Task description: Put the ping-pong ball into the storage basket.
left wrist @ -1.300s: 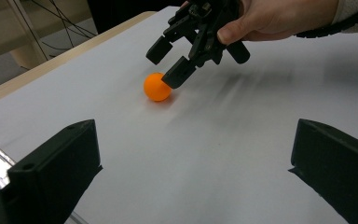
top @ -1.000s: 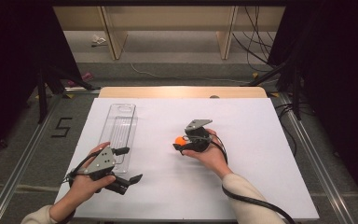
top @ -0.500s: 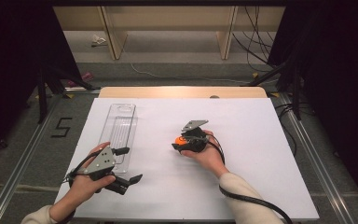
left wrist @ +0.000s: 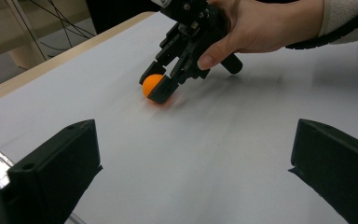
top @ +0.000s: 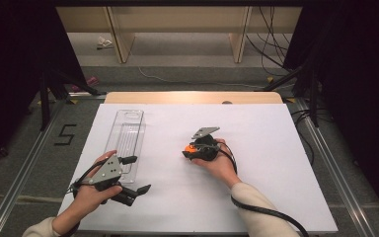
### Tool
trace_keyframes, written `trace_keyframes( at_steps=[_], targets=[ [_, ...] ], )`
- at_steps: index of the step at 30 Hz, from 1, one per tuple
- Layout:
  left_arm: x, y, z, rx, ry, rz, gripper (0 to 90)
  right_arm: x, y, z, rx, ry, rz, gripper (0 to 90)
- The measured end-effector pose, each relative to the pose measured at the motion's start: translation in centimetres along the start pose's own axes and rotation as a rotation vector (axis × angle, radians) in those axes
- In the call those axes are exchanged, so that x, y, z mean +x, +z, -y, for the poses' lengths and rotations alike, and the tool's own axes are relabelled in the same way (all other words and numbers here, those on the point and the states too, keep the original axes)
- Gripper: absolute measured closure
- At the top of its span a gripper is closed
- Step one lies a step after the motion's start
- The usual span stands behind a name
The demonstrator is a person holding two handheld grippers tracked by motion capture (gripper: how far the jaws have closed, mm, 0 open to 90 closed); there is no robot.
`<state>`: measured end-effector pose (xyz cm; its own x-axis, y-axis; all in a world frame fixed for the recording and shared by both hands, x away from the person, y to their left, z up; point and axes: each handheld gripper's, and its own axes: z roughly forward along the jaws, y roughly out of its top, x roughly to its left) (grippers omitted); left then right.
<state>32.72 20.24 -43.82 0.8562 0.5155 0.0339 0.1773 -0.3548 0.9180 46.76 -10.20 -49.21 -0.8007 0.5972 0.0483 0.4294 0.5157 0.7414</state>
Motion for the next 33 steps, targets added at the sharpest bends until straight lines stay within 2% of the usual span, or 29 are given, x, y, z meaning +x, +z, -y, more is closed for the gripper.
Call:
trace_keyframes(
  at_steps=[33],
  targets=[
    [0.0, -0.1, 0.0, -0.001, 0.004, -0.001, 0.8, 0.4, -1.6, -1.6, -0.068, -0.011, -0.004, 51.4]
  ],
)
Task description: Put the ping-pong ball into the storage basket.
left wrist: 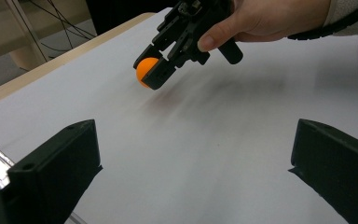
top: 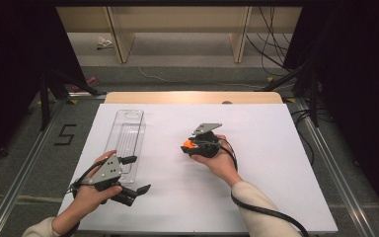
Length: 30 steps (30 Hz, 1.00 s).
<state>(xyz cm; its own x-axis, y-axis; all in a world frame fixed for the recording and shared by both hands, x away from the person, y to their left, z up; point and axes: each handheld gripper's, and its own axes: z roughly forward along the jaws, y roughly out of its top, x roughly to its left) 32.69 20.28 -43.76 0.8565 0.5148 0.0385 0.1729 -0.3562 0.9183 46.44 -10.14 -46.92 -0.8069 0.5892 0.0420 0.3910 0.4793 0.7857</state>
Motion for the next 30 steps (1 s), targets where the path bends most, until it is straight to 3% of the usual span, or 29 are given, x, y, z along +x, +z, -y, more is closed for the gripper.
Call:
trace_keyframes(
  at_steps=[30],
  targets=[
    [0.0, 0.0, 0.0, -0.003, -0.001, 0.0, 0.8, 1.0, -0.5, -1.3, -0.035, -0.027, -0.013, 51.4]
  ],
)
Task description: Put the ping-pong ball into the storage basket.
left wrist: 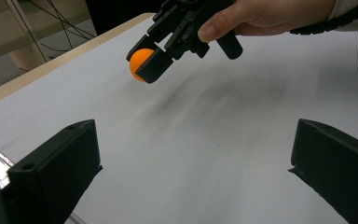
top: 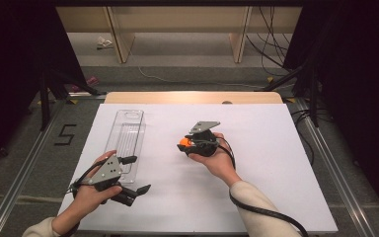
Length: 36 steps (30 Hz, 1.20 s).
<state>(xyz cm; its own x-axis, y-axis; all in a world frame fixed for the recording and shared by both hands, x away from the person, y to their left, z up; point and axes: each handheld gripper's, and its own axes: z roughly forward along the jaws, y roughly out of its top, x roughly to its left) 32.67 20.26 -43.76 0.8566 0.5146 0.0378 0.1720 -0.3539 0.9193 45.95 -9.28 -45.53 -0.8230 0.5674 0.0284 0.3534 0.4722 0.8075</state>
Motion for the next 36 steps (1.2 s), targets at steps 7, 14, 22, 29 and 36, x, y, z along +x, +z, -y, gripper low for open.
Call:
trace_keyframes(
  at_steps=[7, 14, 22, 29, 36],
  targets=[
    [0.0, 0.0, 0.0, -0.001, 0.0, 0.0, 0.8, 0.2, 0.0, -0.2, -0.007, -0.004, -0.004, 51.4],
    [0.0, 0.0, 0.0, 0.0, 0.0, 0.001, 0.8, 0.4, 0.0, -0.4, -0.011, -0.007, -0.007, 51.5],
    [0.0, 0.0, 0.0, 0.0, -0.001, 0.002, 0.8, 0.5, -0.1, -0.6, -0.02, -0.011, -0.012, 51.4],
    [0.0, 0.0, 0.0, 0.002, -0.001, 0.002, 0.8, 0.7, -0.2, -1.0, -0.029, -0.017, -0.015, 51.5],
    [0.0, 0.0, 0.0, 0.004, 0.0, 0.002, 0.8, 0.8, -0.2, -1.2, -0.036, -0.019, -0.017, 51.5]
  ],
)
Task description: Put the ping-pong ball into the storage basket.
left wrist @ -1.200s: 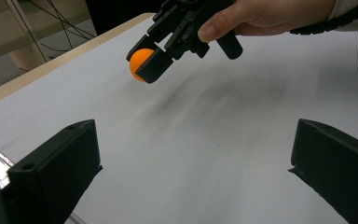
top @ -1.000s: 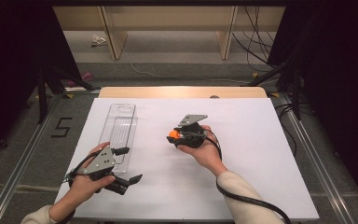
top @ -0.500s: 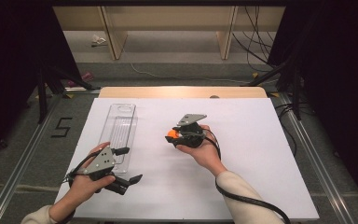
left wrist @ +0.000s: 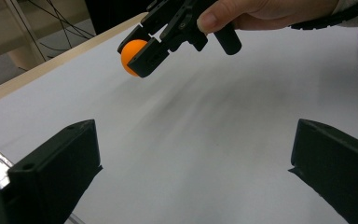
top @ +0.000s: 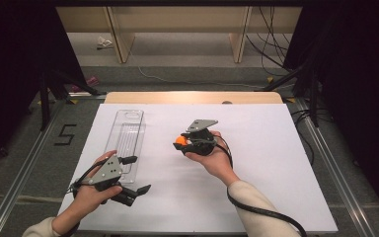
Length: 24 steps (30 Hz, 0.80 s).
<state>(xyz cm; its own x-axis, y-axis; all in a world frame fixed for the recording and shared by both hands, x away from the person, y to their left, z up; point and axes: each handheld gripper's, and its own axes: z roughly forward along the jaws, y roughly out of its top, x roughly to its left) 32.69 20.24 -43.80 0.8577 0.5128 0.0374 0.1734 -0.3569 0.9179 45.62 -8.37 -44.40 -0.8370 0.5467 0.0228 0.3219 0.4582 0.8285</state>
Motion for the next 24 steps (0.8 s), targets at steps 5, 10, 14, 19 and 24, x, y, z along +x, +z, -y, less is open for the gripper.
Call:
trace_keyframes(
  at_steps=[5, 10, 14, 19, 24],
  targets=[
    [0.0, 0.0, 0.0, 0.0, 0.0, -0.001, 0.8, 0.1, 0.1, -0.2, -0.005, -0.001, -0.003, 51.5],
    [0.0, 0.0, 0.0, 0.0, 0.001, -0.001, 0.8, 0.3, 0.2, -0.5, -0.01, -0.005, -0.009, 51.5],
    [0.0, 0.0, 0.0, 0.001, 0.002, -0.001, 0.8, 0.4, 0.3, -0.7, -0.015, -0.009, -0.01, 51.5],
    [0.0, 0.0, 0.0, 0.002, 0.002, -0.001, 0.8, 0.5, 0.4, -0.9, -0.018, -0.009, -0.014, 51.5],
    [0.0, 0.0, 0.0, 0.002, 0.002, -0.001, 0.8, 0.7, 0.5, -1.0, -0.02, -0.011, -0.017, 51.5]
  ],
)
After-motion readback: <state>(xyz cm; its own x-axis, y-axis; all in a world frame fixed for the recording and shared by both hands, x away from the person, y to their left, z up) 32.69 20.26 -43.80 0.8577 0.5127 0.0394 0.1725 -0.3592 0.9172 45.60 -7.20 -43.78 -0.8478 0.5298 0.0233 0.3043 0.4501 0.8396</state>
